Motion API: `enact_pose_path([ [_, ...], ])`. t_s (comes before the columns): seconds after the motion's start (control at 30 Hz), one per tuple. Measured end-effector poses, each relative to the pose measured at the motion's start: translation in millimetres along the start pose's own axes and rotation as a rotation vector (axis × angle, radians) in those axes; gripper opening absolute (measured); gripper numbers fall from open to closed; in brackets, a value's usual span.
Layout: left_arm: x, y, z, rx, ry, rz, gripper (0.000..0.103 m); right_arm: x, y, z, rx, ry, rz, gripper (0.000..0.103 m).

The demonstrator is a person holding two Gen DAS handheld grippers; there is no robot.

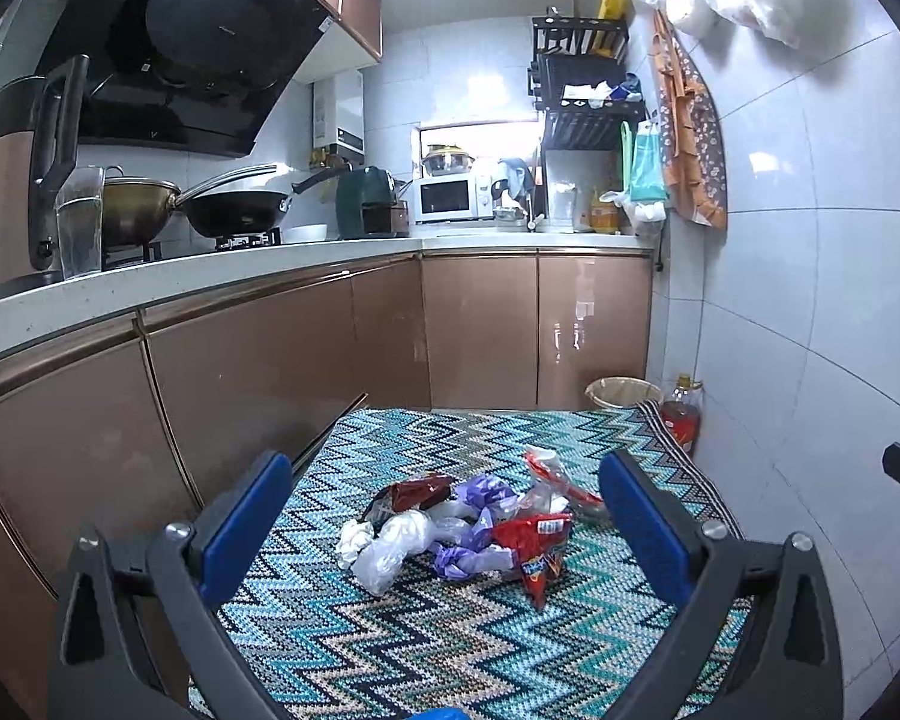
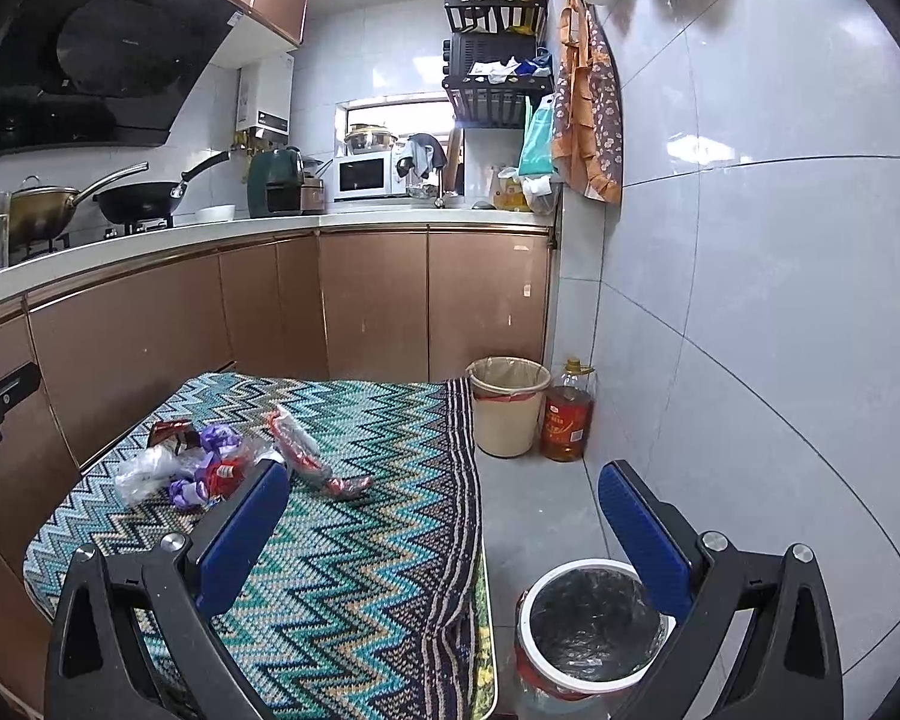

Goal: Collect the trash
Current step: 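Move both tools toward the trash pile on the patterned table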

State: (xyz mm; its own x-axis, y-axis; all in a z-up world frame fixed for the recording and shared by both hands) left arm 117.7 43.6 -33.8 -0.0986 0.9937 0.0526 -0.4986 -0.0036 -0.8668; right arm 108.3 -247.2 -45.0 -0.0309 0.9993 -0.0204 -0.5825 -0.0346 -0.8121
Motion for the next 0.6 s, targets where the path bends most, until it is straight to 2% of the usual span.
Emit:
enact_pose_path([
  [0.3, 3.6, -7.3, -24.5, 0.041, -0.007, -0.022, 0.103, 2.5, -14.7, -19.5, 0.023, -0.015, -0.004, 0.103],
  [0.47, 11.9, -12.3, -42.1, 0.063, -0.001, -0.017, 0.103, 14.9, -32.2, -31.7, 0.038, -0.062, 0.009, 0.103],
  [0.6, 35.6, -21.0, -55.8, 0.075, 0.001, 0.029, 0.103, 33.3, -48.7, -45.0, 0.05, -0.133, 0.028, 0.103],
])
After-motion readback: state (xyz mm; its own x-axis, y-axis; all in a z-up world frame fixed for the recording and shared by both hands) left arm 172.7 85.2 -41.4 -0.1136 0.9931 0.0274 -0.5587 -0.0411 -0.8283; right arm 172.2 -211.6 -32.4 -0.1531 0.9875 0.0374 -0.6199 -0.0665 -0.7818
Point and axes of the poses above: each gripper's, at about its wrist camera, not at the fingertips, and z roughly against the way its jaws point, x to its left, y to its underside, the point moved 8 cm from there along -z, roughly the way its jaws point, and after that the axes turned 14 degrees about x, right-handed, at the moved point
